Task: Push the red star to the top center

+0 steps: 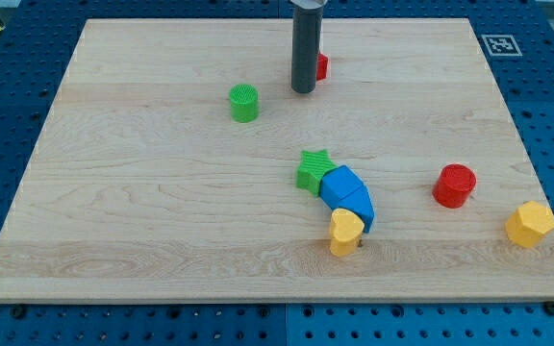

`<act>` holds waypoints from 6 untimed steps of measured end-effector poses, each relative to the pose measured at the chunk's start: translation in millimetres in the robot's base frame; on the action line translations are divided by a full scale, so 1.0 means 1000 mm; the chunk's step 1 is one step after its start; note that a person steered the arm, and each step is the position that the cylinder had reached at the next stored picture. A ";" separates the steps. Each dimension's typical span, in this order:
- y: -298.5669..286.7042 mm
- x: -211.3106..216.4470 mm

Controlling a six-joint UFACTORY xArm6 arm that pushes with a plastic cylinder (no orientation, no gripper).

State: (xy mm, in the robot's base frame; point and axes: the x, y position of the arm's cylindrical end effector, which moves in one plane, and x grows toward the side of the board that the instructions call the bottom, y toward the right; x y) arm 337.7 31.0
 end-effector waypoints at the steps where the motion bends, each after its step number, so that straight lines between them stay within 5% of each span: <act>1: -0.001 -0.026; 4: 0.089 -0.017; 6: 0.013 -0.060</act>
